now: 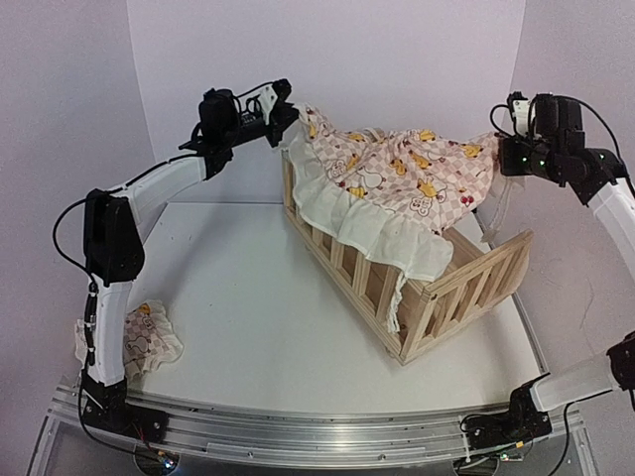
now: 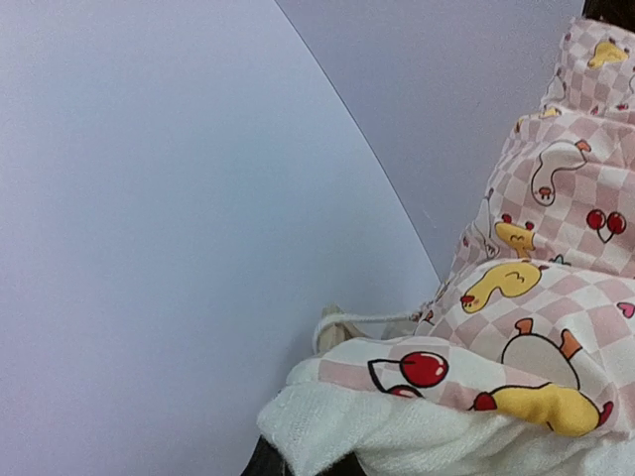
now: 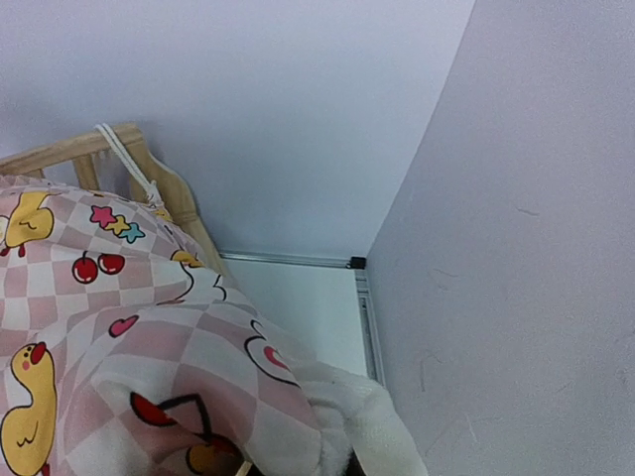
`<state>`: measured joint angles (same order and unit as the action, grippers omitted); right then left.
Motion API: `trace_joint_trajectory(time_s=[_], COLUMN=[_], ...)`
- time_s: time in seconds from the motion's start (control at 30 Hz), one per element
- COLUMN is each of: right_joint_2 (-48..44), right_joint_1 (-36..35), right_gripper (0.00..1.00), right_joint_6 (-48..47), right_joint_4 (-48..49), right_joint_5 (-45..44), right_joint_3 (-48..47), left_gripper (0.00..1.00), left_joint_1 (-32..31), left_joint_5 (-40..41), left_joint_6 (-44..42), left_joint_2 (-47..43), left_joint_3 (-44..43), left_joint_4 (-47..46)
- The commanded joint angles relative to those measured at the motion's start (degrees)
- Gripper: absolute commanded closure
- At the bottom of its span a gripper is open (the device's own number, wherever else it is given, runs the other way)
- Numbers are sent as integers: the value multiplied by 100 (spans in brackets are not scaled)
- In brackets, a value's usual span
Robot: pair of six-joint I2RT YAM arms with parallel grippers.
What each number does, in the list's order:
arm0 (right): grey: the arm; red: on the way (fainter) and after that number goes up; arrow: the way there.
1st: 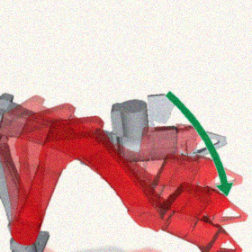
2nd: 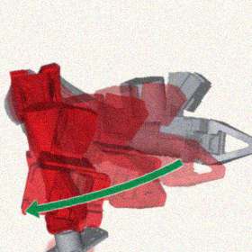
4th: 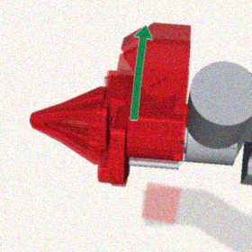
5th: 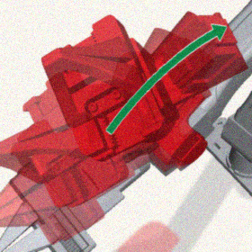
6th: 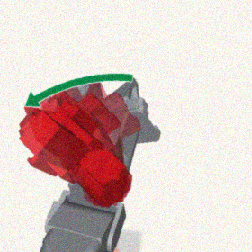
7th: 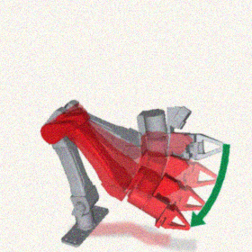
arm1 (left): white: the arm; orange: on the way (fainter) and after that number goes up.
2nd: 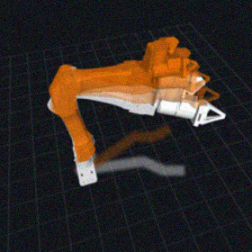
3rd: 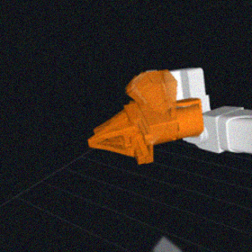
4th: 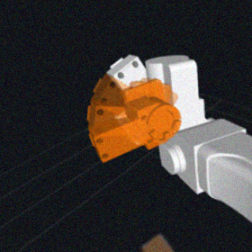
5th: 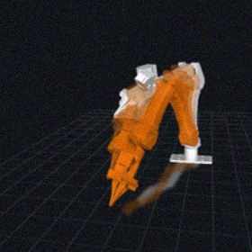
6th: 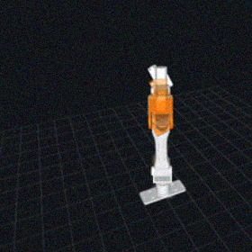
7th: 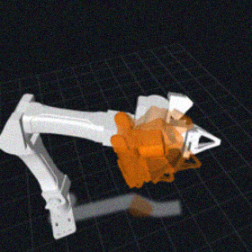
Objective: Set up the pet bed
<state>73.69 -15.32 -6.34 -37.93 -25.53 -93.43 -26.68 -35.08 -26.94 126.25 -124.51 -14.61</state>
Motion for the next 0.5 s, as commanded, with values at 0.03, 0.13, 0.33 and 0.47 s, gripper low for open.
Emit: trace_joint_trajectory(time_s=[0.03,0.13,0.33,0.47], right_joint_2=[378,519,345,110], right_joint_1=[710,952,955,954], right_gripper=[100,100,100,100], right_joint_6=[-27,248,511,555], right_joint_4=[-257,-276,-291,-293], right_joint_5=[-39,363,1524,1734], right_joint_3=[-400,-316,458,871], left_gripper=[100,100,100,100], left_joint_1=[-123,-133,-134,-172], left_joint_5=[504,841,1064,992], left_joint_6=[-313,-327,-683,-1049], left_joint_2=[489,787,682,627], left_joint_3=[-628,-981,-411,-149], left_joint_4=[29,99,154,428])
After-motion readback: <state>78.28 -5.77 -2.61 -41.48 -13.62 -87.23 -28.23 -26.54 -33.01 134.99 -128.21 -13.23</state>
